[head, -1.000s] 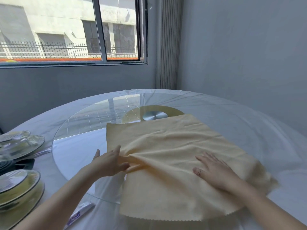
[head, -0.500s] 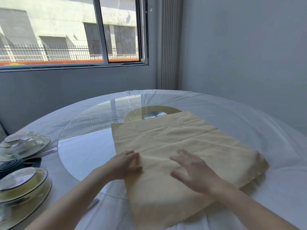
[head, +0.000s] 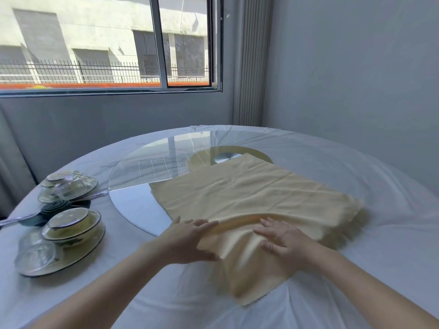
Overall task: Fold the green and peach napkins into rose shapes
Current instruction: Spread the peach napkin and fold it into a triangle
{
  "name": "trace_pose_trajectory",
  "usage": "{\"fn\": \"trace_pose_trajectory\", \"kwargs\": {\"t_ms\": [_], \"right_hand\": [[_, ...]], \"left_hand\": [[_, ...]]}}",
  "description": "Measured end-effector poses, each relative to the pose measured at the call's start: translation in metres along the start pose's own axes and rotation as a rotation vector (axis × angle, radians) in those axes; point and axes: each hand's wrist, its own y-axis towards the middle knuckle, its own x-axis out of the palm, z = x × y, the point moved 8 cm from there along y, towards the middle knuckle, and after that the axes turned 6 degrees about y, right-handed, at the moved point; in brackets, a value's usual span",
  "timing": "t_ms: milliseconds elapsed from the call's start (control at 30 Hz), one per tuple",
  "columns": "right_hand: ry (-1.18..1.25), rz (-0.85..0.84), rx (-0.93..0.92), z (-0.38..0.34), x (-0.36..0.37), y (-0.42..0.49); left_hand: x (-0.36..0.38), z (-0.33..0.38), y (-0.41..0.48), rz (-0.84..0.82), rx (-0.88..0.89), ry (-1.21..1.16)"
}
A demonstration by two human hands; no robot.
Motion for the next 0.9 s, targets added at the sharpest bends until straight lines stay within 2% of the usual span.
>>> {"fn": "trace_pose_trajectory", "kwargs": {"t_ms": [133, 267, 367, 433, 567, 700, 800, 900], "right_hand": [[-0.053, 0.043, -0.043, -0.003, 0.001, -0.02], [0.003, 0.073, -0.056, 0.003, 0.002, -0.039], [0.124, 0.103, -0.051, 0.009, -0.003, -0.049], [0.206, 0.134, -0.057, 0.009, -0.007, -0.055], [0.338, 0.149, -0.084, -0.001, -0.012, -0.072], [0.355, 0.18, -0.069, -0.002, -0.018, -0.092], [0.373, 0.205, -0.068, 0.003, -0.026, -0.107], [0.432, 0.265, -0.118, 0.01, -0.034, -0.122]], "left_hand": [[-0.005, 0.021, -0.012, 0.091, 0.117, 0.076], [-0.017, 0.064, -0.025, 0.494, 0.473, 0.372], [-0.026, 0.089, -0.045, 0.66, 0.725, 0.243], [-0.032, 0.092, -0.046, 0.679, 0.703, 0.138], [-0.037, 0.091, -0.036, 0.627, 0.535, 0.037], [-0.045, 0.099, -0.031, 0.608, 0.433, -0.129], [-0.048, 0.106, -0.022, 0.519, 0.3, -0.248], [-0.05, 0.109, -0.017, 0.492, 0.175, -0.28]]}}
